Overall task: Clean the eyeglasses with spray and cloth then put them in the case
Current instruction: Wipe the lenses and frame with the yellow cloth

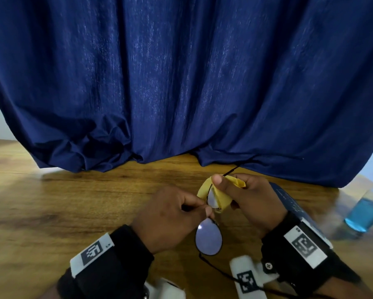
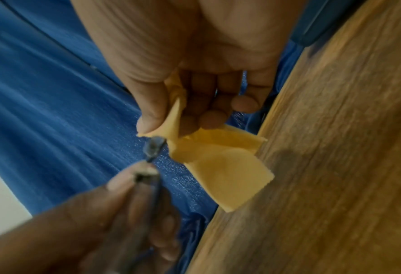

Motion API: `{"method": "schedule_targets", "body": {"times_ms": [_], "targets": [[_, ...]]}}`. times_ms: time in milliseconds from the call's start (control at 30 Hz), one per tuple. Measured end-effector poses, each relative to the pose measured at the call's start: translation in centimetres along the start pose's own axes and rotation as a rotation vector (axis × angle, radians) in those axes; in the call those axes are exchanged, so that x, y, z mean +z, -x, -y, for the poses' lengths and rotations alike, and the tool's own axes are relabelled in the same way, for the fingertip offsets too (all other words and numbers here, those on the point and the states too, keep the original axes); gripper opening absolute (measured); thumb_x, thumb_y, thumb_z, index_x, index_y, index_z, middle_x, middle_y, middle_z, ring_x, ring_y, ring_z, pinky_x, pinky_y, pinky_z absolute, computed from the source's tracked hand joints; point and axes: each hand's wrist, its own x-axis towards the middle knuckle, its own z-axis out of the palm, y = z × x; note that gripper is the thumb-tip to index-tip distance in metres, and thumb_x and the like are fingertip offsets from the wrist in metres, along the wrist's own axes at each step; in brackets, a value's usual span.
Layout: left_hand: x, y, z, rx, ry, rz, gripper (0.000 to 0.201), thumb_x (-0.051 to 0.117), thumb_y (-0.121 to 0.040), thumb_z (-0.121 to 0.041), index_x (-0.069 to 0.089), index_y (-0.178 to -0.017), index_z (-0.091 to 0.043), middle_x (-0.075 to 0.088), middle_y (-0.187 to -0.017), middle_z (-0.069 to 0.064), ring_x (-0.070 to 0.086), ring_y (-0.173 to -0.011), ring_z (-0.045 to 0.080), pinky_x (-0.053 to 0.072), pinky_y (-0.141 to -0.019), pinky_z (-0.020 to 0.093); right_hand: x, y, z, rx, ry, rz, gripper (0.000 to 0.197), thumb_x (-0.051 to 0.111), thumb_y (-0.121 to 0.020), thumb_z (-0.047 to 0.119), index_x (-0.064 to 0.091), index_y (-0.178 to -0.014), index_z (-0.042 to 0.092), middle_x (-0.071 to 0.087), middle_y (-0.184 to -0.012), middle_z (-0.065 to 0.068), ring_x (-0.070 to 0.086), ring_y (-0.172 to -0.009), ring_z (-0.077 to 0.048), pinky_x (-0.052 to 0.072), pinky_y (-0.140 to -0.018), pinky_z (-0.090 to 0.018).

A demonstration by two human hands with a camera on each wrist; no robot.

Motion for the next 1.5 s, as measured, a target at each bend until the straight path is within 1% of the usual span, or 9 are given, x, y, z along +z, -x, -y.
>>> {"method": "schedule_targets", "body": {"times_ms": [167, 267, 367, 500, 667, 800, 1000, 1200, 1500], "targets": [[-0.2, 0.0, -0.2, -0.039, 0.092, -0.009, 0.019, 0.067, -0.095, -0.022, 0.084, -0.088, -0.017, 0.077, -0.070, -0.017, 0.062, -0.058, -0.010, 0.040, -0.058, 0.005, 0.4, 0.1, 0.1, -0.117, 0.126, -0.084, 0.067, 0.065, -0.082, 0.053, 0.050, -0.060, -0.009, 0.046, -0.052, -0.015, 0.044, -0.049, -0.016, 0.039, -0.049, -0.021], [-0.2, 0.0, -0.1, -0.083, 0.121, -0.010, 0.020, 0.067, -0.094, -0.032, 0.084, -0.085, -0.024, 0.074, -0.062, -0.002, 0.057, -0.052, 0.012, 0.040, -0.058, 0.021, 0.0, 0.1, 0.4, -0.115, 0.113, -0.042, 0.070, 0.060, -0.085, 0.055, 0.049, -0.061, -0.009, 0.045, -0.053, -0.016, 0.043, -0.049, -0.016, 0.038, -0.048, -0.021], [-0.4, -0.2, 0.3, -0.114, 0.146, -0.011, 0.021, 0.068, -0.089, -0.045, 0.083, -0.086, -0.031, 0.079, -0.090, 0.019, 0.072, -0.088, 0.042, 0.058, -0.085, 0.048, -0.4, 0.1, 0.9, -0.024, 0.036, 0.104, 0.057, 0.060, -0.089, 0.049, 0.058, -0.066, -0.003, 0.051, -0.057, -0.009, 0.047, -0.054, -0.014, 0.041, -0.053, -0.021], [-1.0, -0.3, 0.0, -0.148, 0.196, -0.049, 0.017, 0.070, -0.092, -0.024, 0.084, -0.085, -0.017, 0.082, -0.089, -0.004, 0.075, -0.094, 0.010, 0.055, -0.100, 0.041, -0.8, -0.2, 0.8, 0.078, -0.194, 0.255, 0.023, 0.069, -0.086, 0.019, 0.071, -0.093, -0.003, 0.061, -0.080, -0.015, 0.056, -0.069, -0.019, 0.046, -0.066, -0.035], [-1.0, -0.2, 0.0, -0.116, 0.131, -0.052, 0.019, 0.068, -0.093, -0.025, 0.084, -0.085, -0.018, 0.082, -0.089, -0.007, 0.074, -0.094, 0.009, 0.055, -0.098, 0.039, -1.1, -0.2, 0.6, 0.110, -0.257, 0.263, 0.019, 0.058, -0.088, -0.003, 0.072, -0.101, -0.004, 0.065, -0.088, -0.020, 0.059, -0.074, -0.022, 0.052, -0.067, -0.031], [-0.8, 0.0, 0.0, -0.073, 0.094, -0.013, 0.017, 0.068, -0.094, -0.023, 0.084, -0.088, -0.020, 0.078, -0.073, -0.014, 0.071, -0.069, 0.001, 0.055, -0.064, 0.019, -1.1, 0.0, 0.4, 0.044, -0.136, 0.193, 0.011, 0.072, -0.088, 0.015, 0.077, -0.095, 0.009, 0.075, -0.089, -0.017, 0.062, -0.069, -0.020, 0.053, -0.061, -0.028], [-0.4, 0.1, -0.2, -0.023, -0.018, 0.051, 0.017, 0.065, -0.095, -0.033, 0.082, -0.091, -0.031, 0.081, -0.085, -0.007, 0.075, -0.081, 0.022, 0.059, -0.078, 0.044, -0.7, -0.1, -0.2, 0.071, -0.142, 0.209, 0.023, 0.077, -0.081, 0.023, 0.075, -0.089, 0.002, 0.077, -0.084, -0.015, 0.069, -0.071, -0.021, 0.054, -0.066, -0.037], [-0.4, -0.1, -0.2, -0.026, -0.026, 0.041, 0.017, 0.067, -0.094, -0.034, 0.082, -0.088, -0.030, 0.080, -0.078, 0.001, 0.070, -0.075, 0.034, 0.053, -0.063, 0.040, 0.3, -0.2, -0.6, 0.162, -0.466, 0.172, 0.030, 0.071, -0.081, 0.014, 0.070, -0.102, -0.008, 0.074, -0.095, -0.024, 0.071, -0.082, -0.032, 0.060, -0.074, -0.039], [0.1, -0.2, 0.0, -0.020, 0.067, 0.021, 0.017, 0.067, -0.095, -0.021, 0.083, -0.090, -0.020, 0.081, -0.087, -0.014, 0.074, -0.085, -0.002, 0.053, -0.075, 0.012, 0.3, 0.0, -0.4, 0.189, -0.521, 0.163, 0.030, 0.072, -0.086, 0.020, 0.066, -0.077, -0.007, 0.070, -0.071, -0.022, 0.069, -0.063, -0.028, 0.058, -0.061, -0.035]]}}
